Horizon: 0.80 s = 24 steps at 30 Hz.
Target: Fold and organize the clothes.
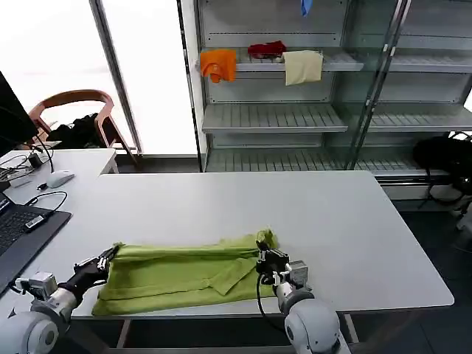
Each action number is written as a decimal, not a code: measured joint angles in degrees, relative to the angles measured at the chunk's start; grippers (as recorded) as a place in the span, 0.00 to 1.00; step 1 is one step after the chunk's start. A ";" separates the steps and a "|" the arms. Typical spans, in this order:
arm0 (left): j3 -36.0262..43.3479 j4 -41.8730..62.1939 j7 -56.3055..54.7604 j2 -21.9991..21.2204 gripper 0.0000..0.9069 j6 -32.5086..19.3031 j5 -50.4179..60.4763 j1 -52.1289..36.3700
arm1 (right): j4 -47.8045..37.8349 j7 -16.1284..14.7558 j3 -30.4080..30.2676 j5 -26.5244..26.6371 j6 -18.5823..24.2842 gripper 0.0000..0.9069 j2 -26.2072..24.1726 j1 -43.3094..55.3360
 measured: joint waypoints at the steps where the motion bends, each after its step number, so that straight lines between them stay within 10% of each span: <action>1: -0.17 -0.39 -0.02 -0.02 0.00 0.11 0.12 0.30 | 0.30 -0.14 0.01 -0.14 0.00 0.00 -0.09 -0.24; 24: 0.41 -2.70 -0.10 -1.58 0.01 -1.82 12.87 4.29 | 2.00 -3.39 -0.74 -9.69 0.22 0.00 -0.49 -4.88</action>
